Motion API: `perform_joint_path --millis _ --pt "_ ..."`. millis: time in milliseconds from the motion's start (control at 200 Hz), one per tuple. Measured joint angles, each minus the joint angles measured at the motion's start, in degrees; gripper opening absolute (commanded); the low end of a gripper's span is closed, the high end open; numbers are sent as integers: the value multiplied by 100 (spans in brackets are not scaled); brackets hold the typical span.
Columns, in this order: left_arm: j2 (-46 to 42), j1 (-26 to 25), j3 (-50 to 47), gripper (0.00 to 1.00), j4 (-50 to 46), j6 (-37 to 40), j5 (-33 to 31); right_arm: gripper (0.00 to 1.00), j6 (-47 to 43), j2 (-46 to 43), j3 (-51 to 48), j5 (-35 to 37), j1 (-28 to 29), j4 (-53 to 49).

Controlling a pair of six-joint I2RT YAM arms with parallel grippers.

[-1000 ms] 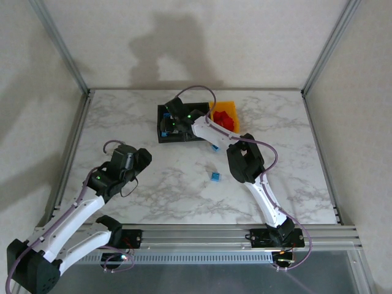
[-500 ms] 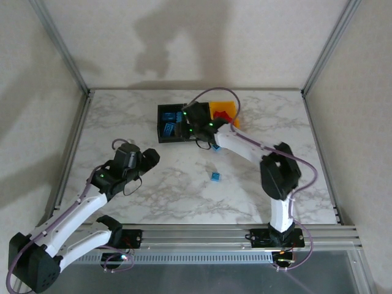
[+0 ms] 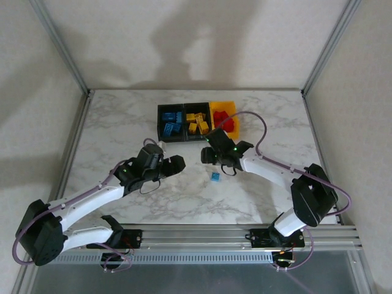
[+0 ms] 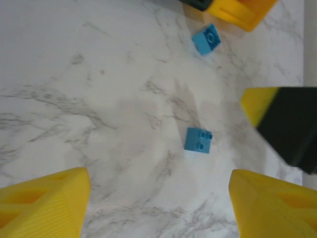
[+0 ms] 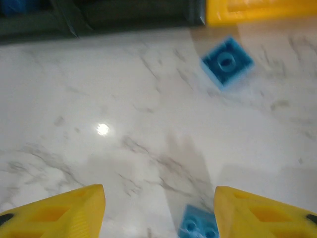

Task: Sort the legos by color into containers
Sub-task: Pick up the lego from the center of the table.

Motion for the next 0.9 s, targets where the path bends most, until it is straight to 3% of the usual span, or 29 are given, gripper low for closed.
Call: perform_joint_path --millis 511,786,896 --pt "42 -7 0 73 146 103 205 57 745 372 -861 -249 48 219" --pt "9 -7 -37 73 136 98 96 27 798 662 -833 -321 90 400" --pt "-81 -4 -66 73 83 70 -50 22 752 654 -804 -326 109 389"
